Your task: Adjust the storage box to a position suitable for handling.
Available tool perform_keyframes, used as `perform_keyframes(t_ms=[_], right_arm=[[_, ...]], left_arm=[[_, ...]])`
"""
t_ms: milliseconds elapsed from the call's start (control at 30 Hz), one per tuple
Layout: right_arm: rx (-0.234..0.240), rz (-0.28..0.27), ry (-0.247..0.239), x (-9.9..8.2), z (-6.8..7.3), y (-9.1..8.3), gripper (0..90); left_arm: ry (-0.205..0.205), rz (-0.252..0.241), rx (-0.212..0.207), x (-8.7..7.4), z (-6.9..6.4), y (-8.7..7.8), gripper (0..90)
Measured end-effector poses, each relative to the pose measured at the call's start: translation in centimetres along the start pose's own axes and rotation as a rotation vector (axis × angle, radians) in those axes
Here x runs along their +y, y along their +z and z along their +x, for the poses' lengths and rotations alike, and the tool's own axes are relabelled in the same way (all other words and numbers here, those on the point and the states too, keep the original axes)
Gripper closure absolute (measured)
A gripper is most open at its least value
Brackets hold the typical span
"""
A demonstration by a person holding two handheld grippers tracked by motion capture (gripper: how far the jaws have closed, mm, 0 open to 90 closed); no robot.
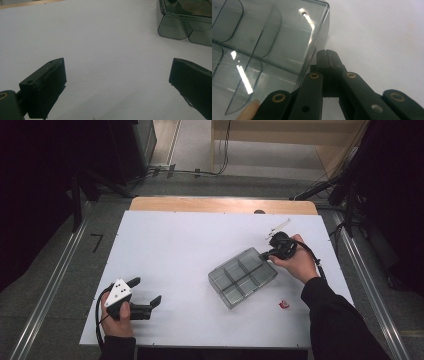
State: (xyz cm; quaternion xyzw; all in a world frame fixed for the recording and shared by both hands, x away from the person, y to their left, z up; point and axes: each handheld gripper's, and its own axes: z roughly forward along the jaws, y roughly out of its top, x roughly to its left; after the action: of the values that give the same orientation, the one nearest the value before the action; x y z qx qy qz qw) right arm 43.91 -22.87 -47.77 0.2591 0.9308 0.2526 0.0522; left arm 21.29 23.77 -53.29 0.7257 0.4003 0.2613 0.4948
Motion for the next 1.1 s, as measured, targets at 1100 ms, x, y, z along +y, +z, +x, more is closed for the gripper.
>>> perform_keyframes(t_ms=[1100], right_arm=[[0.016,0.006,-0.044,-2.1,6.8,-0.4,87.9]], left_arm=[[0.005,0.000,0.000,0.0,0.0,0.0,1.1]])
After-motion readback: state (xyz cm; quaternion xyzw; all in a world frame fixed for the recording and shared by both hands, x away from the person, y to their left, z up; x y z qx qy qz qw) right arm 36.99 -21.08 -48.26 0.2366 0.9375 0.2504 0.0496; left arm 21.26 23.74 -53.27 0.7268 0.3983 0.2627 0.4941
